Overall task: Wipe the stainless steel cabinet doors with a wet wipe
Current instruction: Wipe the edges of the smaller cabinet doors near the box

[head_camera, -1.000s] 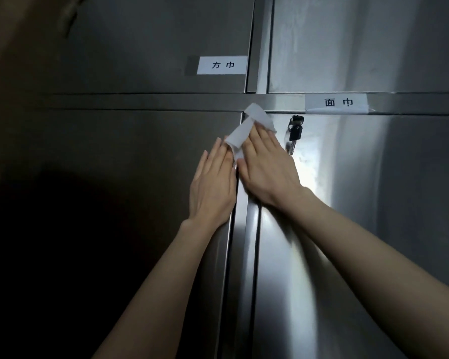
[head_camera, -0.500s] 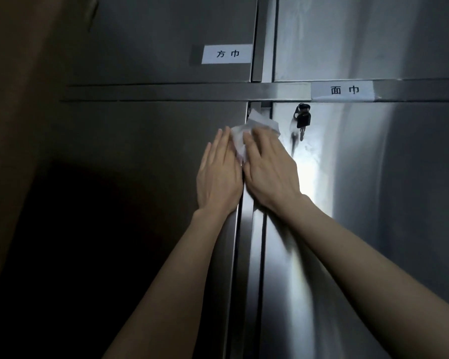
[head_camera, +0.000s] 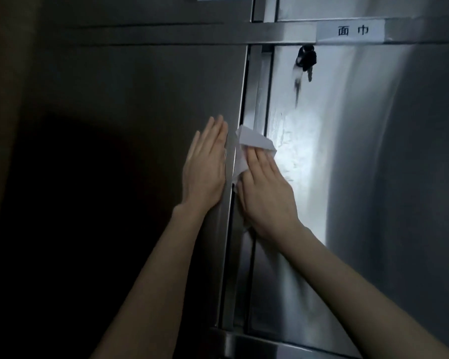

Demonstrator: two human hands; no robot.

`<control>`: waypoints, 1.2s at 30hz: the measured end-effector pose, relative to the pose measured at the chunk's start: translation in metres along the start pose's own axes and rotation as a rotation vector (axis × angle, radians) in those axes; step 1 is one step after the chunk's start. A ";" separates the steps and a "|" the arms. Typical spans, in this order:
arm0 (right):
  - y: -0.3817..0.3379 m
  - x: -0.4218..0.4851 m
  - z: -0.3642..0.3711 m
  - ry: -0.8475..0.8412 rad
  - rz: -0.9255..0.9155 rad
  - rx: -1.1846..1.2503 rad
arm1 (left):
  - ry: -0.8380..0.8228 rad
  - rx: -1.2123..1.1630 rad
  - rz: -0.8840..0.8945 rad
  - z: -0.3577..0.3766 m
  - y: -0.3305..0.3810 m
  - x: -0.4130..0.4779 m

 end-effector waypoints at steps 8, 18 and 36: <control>-0.053 -0.123 0.039 -0.223 -0.079 0.052 | -0.030 0.054 -0.012 0.012 0.007 -0.105; -0.042 -0.065 0.025 -0.134 0.051 -0.030 | -0.016 0.004 -0.005 0.011 0.007 -0.120; -0.005 -0.092 0.013 -0.008 -0.282 -0.304 | 0.033 -0.022 -0.039 0.010 0.009 -0.124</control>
Point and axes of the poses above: each hand's wrist, its own x-axis towards the middle knuckle, its own z-axis out of the palm, y = z × x, the point moved 3 cm from there along x, towards the middle knuckle, and after that the axes turned 5 degrees about -y, right-handed, at the moved point
